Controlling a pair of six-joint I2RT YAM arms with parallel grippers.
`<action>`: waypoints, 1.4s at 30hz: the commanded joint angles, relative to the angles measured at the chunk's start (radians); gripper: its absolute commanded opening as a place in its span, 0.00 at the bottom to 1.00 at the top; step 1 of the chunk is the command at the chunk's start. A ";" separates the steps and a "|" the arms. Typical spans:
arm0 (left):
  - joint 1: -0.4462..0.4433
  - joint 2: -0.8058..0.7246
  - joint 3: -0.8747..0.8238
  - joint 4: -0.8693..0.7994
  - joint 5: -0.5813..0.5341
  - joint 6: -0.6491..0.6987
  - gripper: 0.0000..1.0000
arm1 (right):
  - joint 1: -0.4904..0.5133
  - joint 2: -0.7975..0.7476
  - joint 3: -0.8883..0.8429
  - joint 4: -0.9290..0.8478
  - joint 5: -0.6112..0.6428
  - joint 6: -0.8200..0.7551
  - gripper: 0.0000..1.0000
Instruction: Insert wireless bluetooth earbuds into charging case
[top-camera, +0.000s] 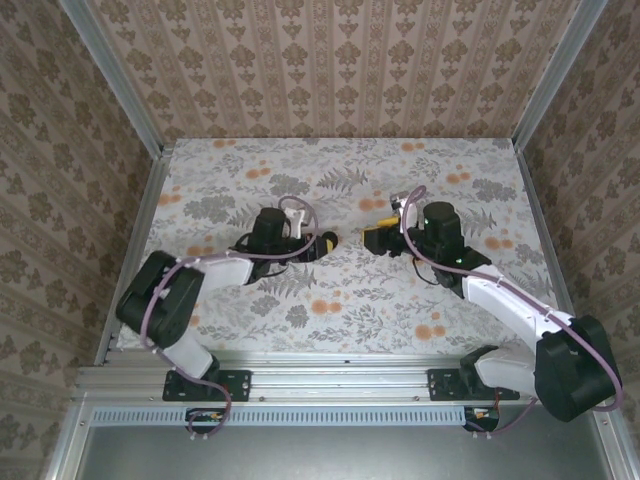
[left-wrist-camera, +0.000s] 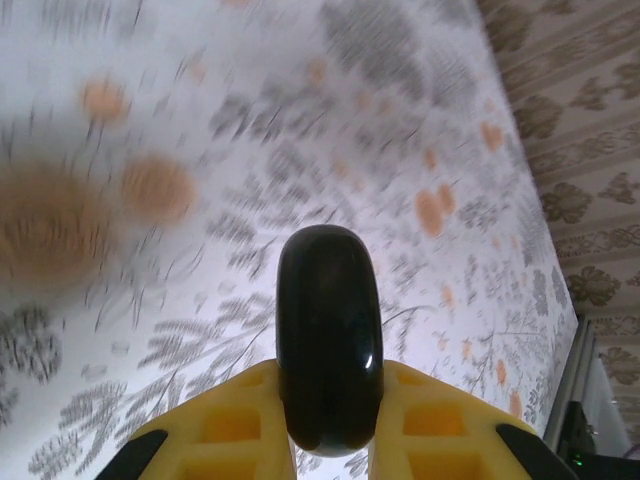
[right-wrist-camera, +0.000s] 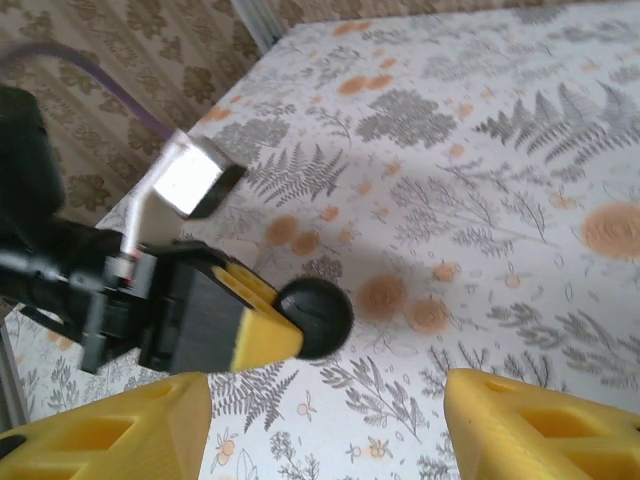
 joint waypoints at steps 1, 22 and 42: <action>0.006 0.063 0.064 -0.078 0.084 -0.146 0.08 | -0.006 0.008 0.006 -0.051 0.051 0.069 0.64; 0.113 -0.236 0.275 -0.907 -0.475 0.197 1.00 | -0.131 0.005 -0.065 -0.003 0.458 -0.035 0.99; 0.411 -0.234 -0.392 0.524 -0.954 0.815 1.00 | -0.364 0.348 -0.321 0.797 0.439 -0.244 1.00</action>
